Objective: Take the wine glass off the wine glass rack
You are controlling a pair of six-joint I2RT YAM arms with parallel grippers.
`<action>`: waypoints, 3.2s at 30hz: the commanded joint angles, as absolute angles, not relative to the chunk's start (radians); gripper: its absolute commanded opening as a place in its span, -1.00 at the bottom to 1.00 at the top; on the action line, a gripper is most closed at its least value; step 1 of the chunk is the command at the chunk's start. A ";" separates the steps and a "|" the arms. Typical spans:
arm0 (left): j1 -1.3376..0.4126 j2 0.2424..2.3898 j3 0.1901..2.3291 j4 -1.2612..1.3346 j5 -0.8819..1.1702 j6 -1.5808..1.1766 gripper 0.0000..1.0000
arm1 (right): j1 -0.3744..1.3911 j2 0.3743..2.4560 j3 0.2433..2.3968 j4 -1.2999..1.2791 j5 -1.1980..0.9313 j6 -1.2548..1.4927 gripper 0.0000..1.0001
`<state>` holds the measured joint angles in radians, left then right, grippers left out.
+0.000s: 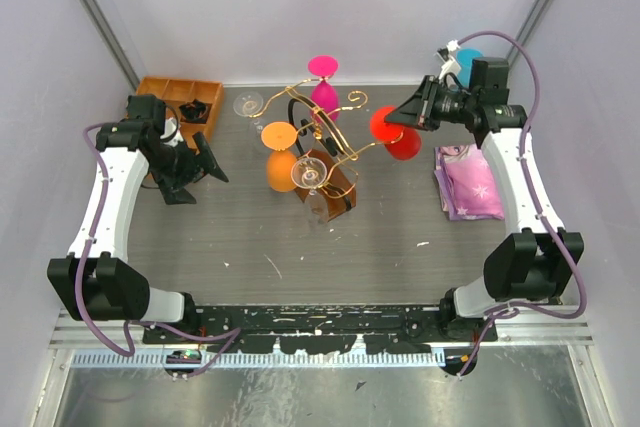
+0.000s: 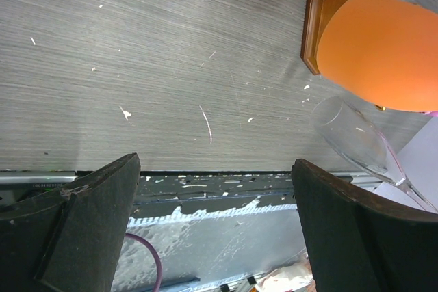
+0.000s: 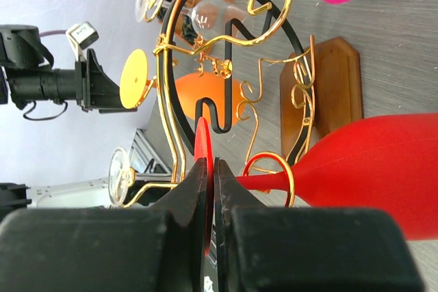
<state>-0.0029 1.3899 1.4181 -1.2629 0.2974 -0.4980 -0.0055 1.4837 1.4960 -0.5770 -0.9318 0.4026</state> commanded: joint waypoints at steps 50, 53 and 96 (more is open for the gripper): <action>-0.004 1.380 1.394 -1.275 0.324 -0.465 0.98 | -0.070 1.882 1.976 -0.304 -0.587 0.375 -0.99; -0.003 1.384 1.397 -1.269 0.320 -0.465 0.98 | -0.028 1.985 2.133 -0.417 -0.525 0.257 -0.99; -0.003 1.468 1.387 -1.237 0.353 -0.495 0.98 | 0.141 2.375 1.914 0.377 0.392 -0.888 -0.99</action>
<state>-0.0029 1.4578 1.3823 -1.2449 0.3264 -0.5011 0.1482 2.3810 1.9270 0.2146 0.3481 -0.8295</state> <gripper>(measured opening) 0.990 0.093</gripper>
